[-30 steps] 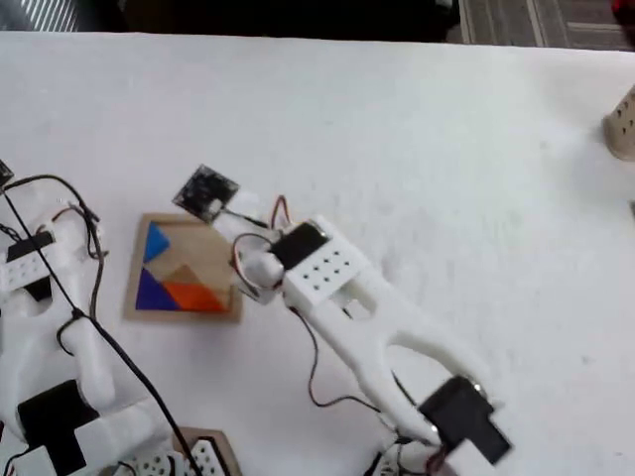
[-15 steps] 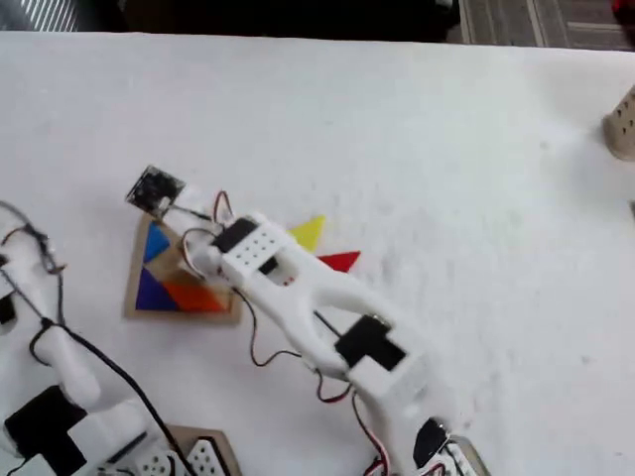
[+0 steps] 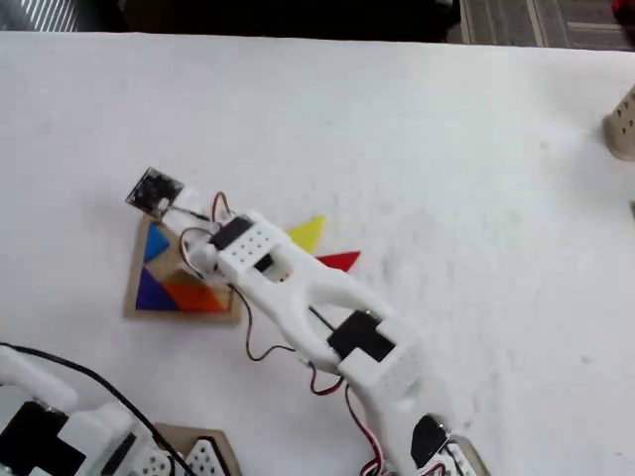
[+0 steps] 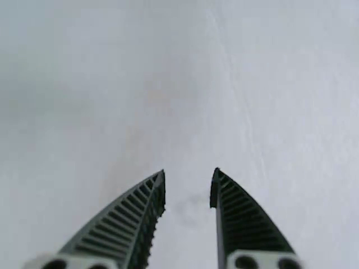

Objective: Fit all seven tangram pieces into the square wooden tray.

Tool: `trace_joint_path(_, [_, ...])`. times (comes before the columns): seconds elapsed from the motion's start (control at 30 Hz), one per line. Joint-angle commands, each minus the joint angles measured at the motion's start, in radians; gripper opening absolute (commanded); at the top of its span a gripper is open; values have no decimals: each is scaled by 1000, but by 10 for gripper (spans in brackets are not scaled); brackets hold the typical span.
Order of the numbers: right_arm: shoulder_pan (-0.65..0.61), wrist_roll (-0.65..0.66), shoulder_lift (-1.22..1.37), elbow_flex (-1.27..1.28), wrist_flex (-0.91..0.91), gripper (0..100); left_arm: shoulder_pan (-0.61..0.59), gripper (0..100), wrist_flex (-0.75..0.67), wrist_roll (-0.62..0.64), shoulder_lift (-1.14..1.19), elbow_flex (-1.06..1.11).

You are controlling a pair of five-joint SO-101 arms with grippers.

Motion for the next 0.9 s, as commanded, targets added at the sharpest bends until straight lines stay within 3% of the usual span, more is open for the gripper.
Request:
trace_joint_path(0.0, [21,38,-28,-84,71,229,-56,151,52,-40,-4,-120])
trace_joint_path(0.27, [101,54,-170,-195,432,227,-53,151,74,-80,-2,-169])
trace_joint_path(0.47, [182,54,-374,-94,568,227,-12,151,241,-110,-1,-282])
trace_joint_path(0.63, [292,54,-604,193,555,226,171,151,428,-222,-10,-307])
trace_joint_path(0.77, [343,52,-808,545,401,209,369,146,534,-226,-12,-302])
trace_joint_path(0.87, [377,52,-938,766,268,139,535,129,571,-222,-13,-285])
